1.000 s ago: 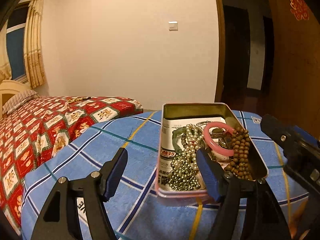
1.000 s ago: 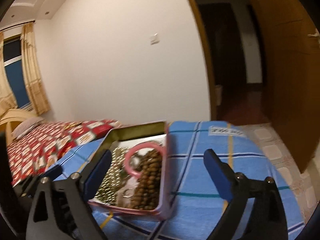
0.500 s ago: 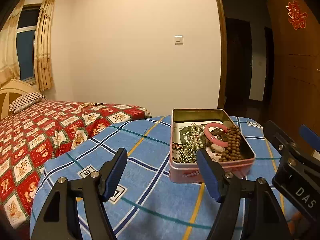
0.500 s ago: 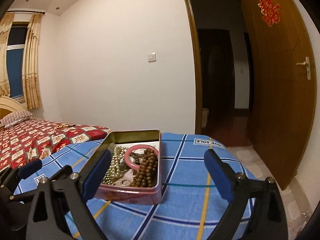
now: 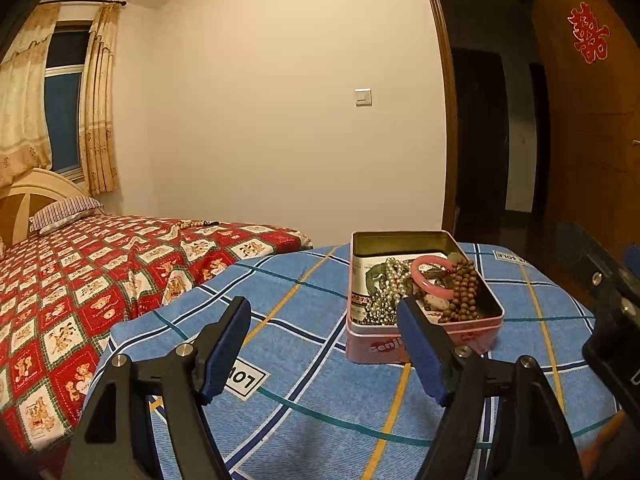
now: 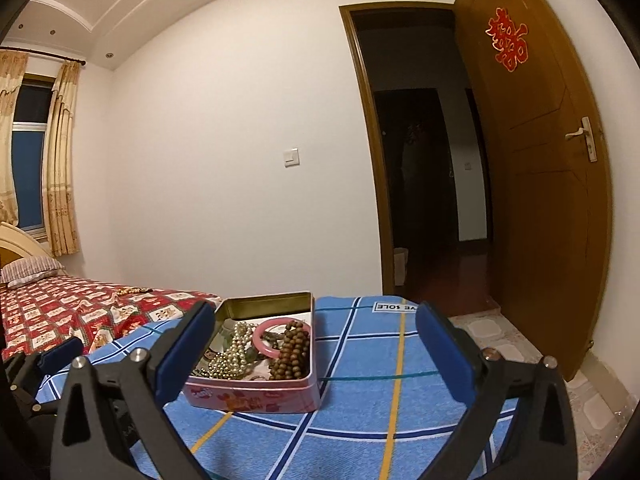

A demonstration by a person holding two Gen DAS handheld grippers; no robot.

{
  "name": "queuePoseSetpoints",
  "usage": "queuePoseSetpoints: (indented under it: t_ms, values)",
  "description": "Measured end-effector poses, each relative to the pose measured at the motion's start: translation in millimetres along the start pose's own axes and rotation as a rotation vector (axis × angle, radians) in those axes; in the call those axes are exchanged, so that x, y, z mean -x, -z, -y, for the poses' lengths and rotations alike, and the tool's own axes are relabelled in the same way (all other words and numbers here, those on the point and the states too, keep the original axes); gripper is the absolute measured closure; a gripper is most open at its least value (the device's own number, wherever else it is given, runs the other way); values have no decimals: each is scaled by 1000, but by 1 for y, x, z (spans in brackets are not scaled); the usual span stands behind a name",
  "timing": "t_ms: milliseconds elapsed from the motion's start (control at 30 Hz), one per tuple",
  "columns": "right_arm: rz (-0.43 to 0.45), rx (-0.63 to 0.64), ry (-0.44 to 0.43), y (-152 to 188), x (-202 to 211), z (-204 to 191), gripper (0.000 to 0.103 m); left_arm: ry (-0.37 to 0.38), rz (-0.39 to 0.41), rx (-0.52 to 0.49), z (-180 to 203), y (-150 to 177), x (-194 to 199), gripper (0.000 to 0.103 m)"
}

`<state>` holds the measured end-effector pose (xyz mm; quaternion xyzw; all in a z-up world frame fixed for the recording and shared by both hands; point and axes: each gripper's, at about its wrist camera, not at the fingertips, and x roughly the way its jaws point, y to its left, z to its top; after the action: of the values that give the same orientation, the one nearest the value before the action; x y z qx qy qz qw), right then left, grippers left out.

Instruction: Organize jewelry

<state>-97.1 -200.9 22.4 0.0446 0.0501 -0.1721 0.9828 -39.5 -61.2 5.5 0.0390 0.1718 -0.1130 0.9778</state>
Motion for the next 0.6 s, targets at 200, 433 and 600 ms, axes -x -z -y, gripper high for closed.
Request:
queuePoseSetpoints:
  t_ms: [200,433,600]
  values:
    - [-12,-1,1,2,-1,0,0,4,-12,-10,3,1,-2,28]
    - [-24,-13,2,2,0,4,0,10,-9,-4,2,1,-1,28]
    - [-23,-9,2,2,0,3,0,10,-6,-4,2,1,-1,28]
